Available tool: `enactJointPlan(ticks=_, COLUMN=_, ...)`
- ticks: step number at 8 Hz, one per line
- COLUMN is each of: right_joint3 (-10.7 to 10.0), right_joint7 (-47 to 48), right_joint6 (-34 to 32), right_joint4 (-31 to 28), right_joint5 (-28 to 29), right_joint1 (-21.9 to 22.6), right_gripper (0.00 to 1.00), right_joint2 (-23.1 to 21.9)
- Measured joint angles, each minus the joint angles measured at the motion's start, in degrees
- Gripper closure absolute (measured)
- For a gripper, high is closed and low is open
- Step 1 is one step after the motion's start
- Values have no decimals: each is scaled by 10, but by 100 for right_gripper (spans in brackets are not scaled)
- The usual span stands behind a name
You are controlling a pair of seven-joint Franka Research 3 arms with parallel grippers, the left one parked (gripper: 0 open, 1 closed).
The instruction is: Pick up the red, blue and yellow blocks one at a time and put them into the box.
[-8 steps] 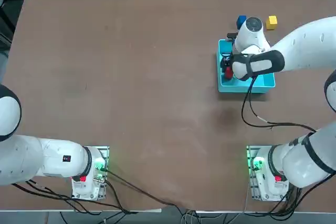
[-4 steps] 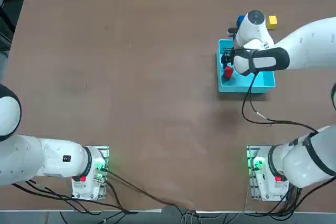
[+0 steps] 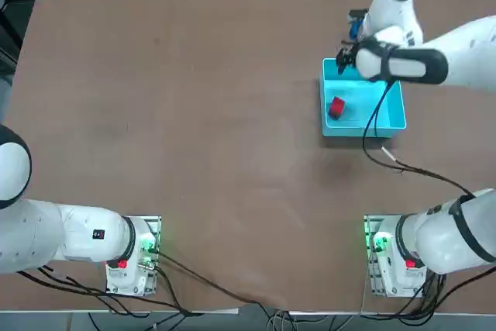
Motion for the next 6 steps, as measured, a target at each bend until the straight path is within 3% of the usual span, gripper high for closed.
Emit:
enactJointPlan(ticks=2, right_joint3=-1, right_joint7=-20, right_joint6=-33, right_joint4=94, right_joint5=0, right_joint1=-26, right_gripper=0, right_joint2=53)
enactJointPlan(ticks=6, right_joint3=-1, right_joint7=-52, right_joint6=-55, right_joint4=308, right_joint5=0, right_joint1=-51, right_gripper=0, right_joint2=239)
